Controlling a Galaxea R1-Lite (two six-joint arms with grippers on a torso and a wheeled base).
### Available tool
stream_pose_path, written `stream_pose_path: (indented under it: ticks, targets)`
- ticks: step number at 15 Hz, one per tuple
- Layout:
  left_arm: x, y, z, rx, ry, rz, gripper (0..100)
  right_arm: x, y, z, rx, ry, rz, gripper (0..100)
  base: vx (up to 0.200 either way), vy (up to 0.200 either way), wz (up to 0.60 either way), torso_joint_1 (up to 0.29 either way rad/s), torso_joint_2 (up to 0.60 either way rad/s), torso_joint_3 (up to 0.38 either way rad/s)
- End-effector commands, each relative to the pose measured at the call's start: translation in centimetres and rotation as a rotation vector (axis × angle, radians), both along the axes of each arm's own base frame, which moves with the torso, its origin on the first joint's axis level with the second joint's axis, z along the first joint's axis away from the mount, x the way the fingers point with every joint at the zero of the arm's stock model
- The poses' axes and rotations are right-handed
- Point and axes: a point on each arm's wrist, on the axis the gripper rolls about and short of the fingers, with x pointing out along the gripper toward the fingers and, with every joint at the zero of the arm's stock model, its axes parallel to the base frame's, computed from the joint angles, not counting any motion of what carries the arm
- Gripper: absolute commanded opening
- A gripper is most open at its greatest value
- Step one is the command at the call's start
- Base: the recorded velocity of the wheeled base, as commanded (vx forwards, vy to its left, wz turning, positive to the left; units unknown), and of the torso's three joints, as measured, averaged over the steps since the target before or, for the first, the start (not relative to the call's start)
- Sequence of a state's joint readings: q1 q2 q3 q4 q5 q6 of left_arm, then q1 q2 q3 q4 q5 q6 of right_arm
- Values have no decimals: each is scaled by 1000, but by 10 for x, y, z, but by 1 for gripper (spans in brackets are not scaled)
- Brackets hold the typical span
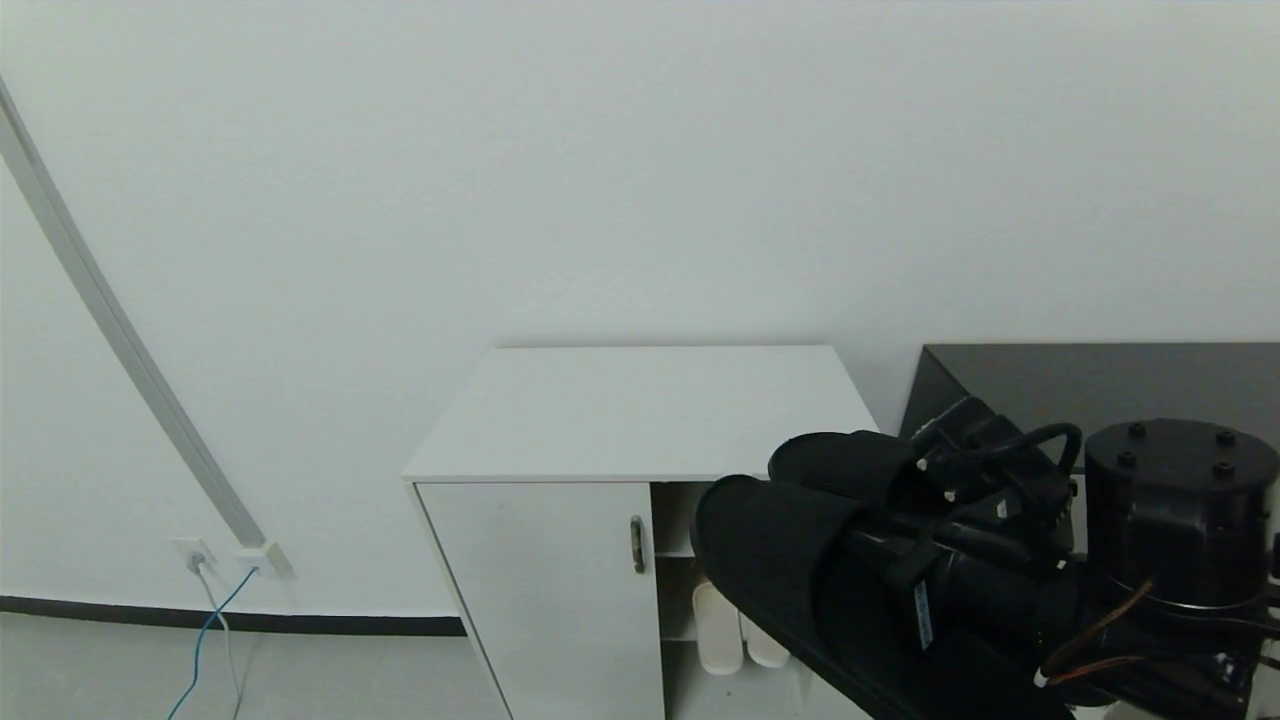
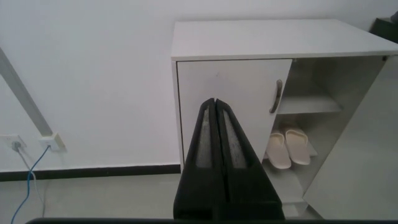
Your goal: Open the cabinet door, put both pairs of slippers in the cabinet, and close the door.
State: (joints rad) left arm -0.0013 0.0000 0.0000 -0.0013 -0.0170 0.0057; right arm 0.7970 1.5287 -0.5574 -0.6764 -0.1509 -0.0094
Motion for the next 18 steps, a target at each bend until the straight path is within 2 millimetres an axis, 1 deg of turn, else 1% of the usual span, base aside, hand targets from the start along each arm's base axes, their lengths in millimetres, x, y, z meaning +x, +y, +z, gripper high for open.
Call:
stream_pose_path:
  ticks: [1,9,14,18]
  targets:
    - [0,0,0,0,1,0,0,-1,0,-1,-7,0,6,0,0,0,0,0,0,0]
    - [0,0,0,-1,0,0,0,-4,0,-3,-15,-2,17,0,0,0,0,0,0,0]
    - [0,0,0,-1,0,0,0,-4,0,-3,-16,-5,16,0,0,0,0,-151,346,189]
    - [0,0,0,-1,0,0,0,-5,1,-3,-11,-7,23,0,0,0,0,-196,469,264]
